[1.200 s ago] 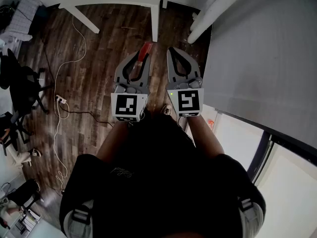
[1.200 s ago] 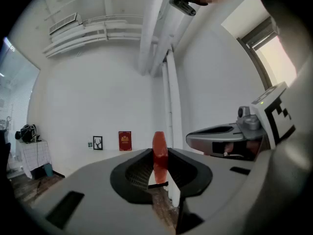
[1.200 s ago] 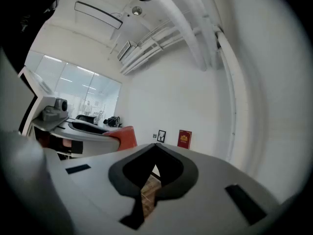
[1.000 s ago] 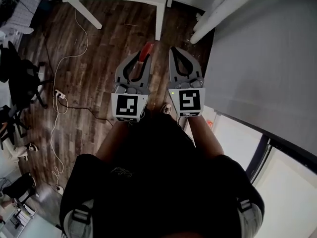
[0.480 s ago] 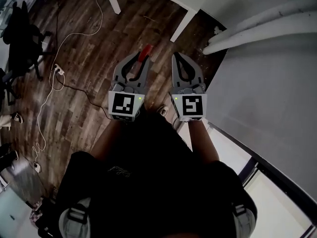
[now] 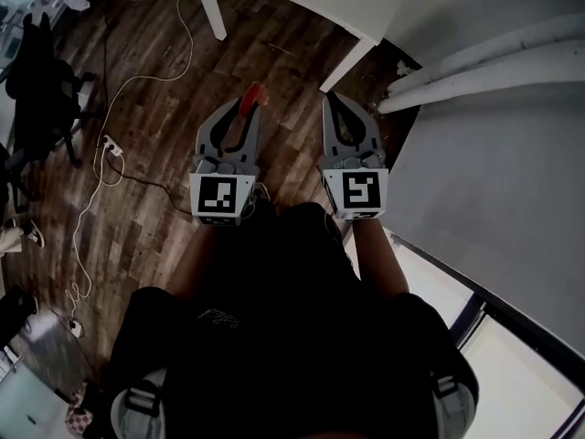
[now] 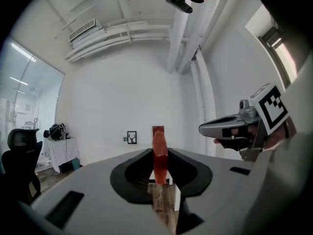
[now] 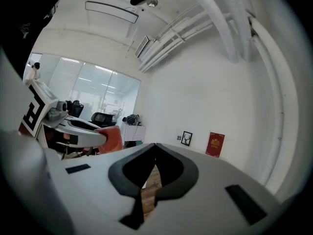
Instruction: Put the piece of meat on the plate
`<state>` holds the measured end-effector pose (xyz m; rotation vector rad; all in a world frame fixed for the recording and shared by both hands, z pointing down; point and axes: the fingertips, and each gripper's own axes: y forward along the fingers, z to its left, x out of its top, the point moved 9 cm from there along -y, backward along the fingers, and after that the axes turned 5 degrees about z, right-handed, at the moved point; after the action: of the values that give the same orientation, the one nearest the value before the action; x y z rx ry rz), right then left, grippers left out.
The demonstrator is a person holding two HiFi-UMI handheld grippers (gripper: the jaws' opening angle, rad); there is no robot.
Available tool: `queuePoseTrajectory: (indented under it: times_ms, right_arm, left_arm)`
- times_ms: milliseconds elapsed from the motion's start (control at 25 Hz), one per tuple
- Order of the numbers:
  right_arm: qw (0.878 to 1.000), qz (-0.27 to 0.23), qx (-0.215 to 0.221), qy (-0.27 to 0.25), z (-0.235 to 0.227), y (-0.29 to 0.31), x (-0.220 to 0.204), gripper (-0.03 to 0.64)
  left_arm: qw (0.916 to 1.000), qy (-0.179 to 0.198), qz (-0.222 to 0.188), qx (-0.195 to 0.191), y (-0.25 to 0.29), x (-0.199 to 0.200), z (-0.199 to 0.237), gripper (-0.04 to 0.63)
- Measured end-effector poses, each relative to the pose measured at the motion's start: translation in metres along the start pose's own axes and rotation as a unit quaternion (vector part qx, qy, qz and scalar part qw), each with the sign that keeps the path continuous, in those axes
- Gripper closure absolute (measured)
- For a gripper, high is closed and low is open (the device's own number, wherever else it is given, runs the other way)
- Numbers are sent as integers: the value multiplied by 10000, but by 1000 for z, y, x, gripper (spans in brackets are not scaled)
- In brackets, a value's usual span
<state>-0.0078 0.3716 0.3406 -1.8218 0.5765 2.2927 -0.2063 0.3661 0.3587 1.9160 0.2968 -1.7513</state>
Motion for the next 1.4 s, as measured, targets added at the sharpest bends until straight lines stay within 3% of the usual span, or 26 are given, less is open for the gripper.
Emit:
queuePoseTrajectory:
  times_ms: [440, 920, 1400]
  right_arm:
    - [9993, 146, -358, 2, -63, 48, -18, 595]
    - [9989, -101, 62, 445, -200, 169, -24, 595]
    - [9930, 58, 838, 828, -248, 231, -37, 595]
  left_arm:
    - [9999, -52, 142, 7, 64, -6, 27, 508]
    - [9987, 298, 422, 53, 231, 50, 21, 508]
    - [9941, 835, 698, 2, 323, 73, 15, 508]
